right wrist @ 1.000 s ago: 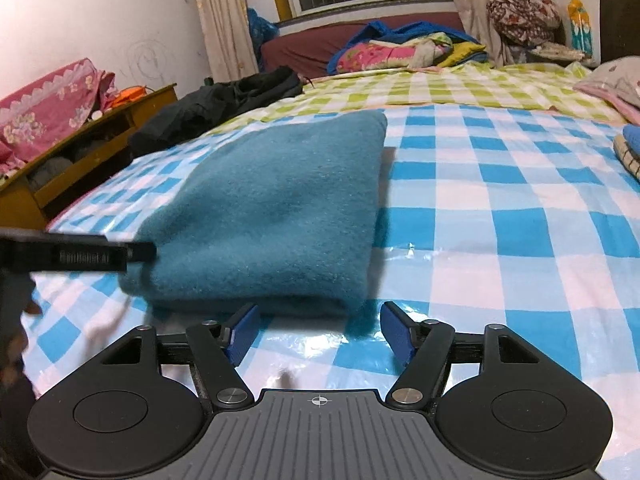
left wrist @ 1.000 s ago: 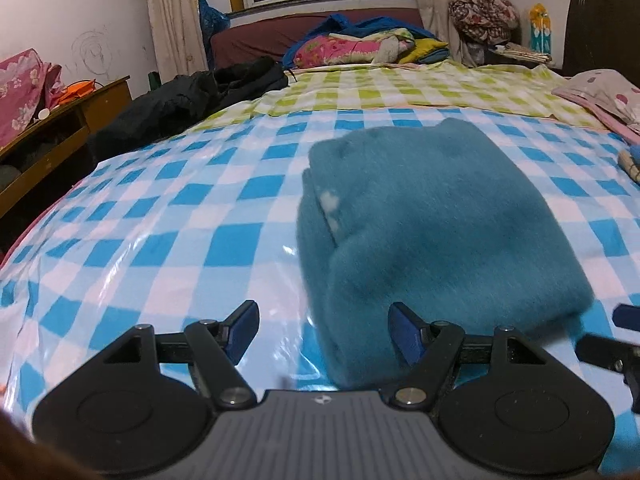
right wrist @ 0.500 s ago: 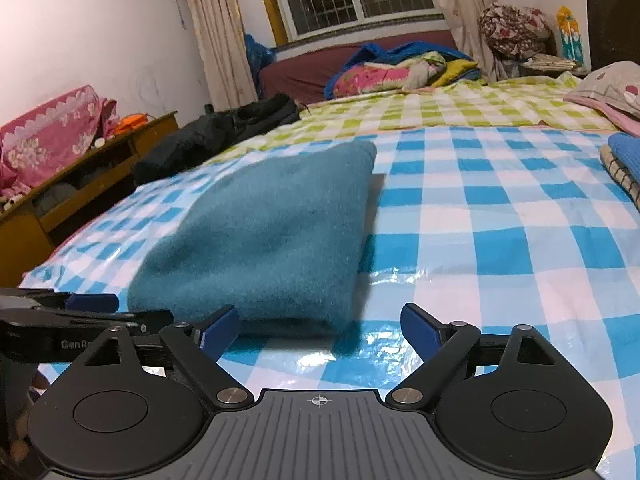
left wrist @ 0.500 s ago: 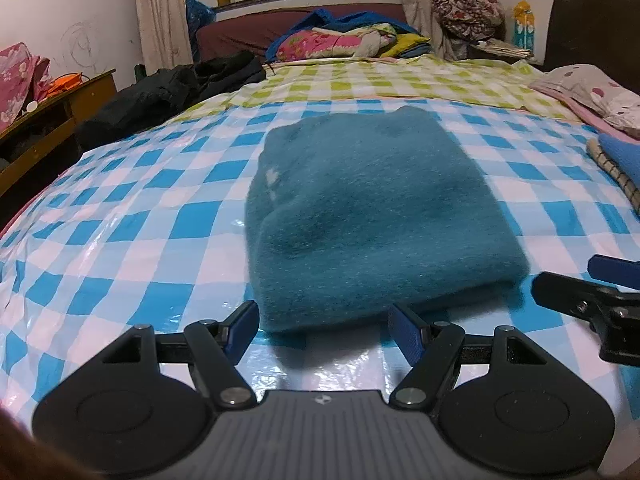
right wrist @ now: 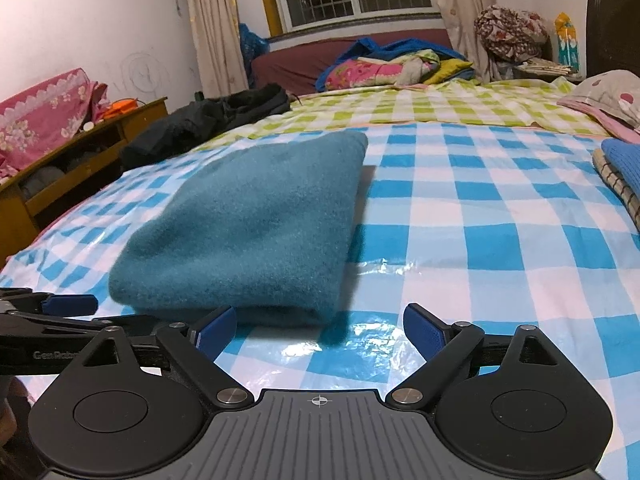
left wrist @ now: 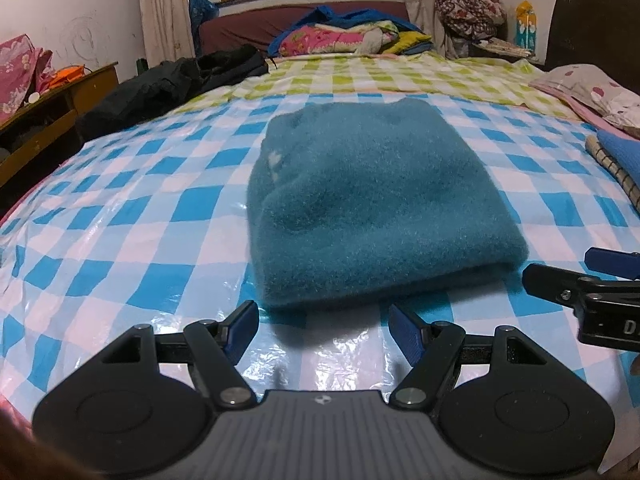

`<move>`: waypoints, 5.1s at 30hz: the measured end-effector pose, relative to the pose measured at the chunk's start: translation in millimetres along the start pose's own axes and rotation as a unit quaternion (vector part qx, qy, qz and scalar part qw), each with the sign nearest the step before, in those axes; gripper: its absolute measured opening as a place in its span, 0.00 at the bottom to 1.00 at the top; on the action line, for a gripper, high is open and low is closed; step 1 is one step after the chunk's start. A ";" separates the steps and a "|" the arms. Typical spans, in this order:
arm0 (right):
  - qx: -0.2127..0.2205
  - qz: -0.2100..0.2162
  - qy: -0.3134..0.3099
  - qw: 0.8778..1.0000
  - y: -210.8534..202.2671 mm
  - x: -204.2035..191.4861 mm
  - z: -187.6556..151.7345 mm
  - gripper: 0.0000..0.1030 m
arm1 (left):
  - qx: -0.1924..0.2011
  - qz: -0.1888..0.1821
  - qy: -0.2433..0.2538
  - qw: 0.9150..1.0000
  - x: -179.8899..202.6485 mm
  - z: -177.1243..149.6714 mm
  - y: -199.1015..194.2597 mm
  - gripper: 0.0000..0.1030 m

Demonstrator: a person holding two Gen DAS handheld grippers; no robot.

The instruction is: Fold small clothes

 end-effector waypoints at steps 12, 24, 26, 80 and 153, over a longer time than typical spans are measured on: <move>-0.001 -0.043 -0.008 0.999 -2.7 -2.0 -6.6 0.90 | 0.021 -0.022 0.026 0.999 8.8 -10.3 -4.6 0.76; -0.021 -0.080 -0.008 0.997 -10.2 -3.2 -18.8 0.90 | 0.049 -0.028 0.047 0.997 8.9 -13.2 -2.8 0.85; -0.026 -0.082 -0.011 0.996 -10.7 -5.4 -21.3 0.90 | 0.052 -0.025 0.049 0.997 7.5 -14.6 -2.6 0.85; -0.062 -0.129 -0.051 0.988 -7.2 -16.2 -44.5 0.90 | -0.013 -0.003 0.014 1.000 -5.0 -37.1 10.6 1.00; -0.074 -0.137 -0.050 0.986 -9.7 -14.5 -45.1 0.90 | -0.026 0.015 0.010 1.000 -6.3 -38.8 7.0 1.00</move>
Point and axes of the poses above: each gripper's, at about its wrist camera, not at the fingertips, and y roughly the way its jaws point, x to its right, z to its top, the point moved 9 cm from there along y, roughly the way its jaws point, and after that the axes turned 15 degrees about -z, right-handed, at the moved point
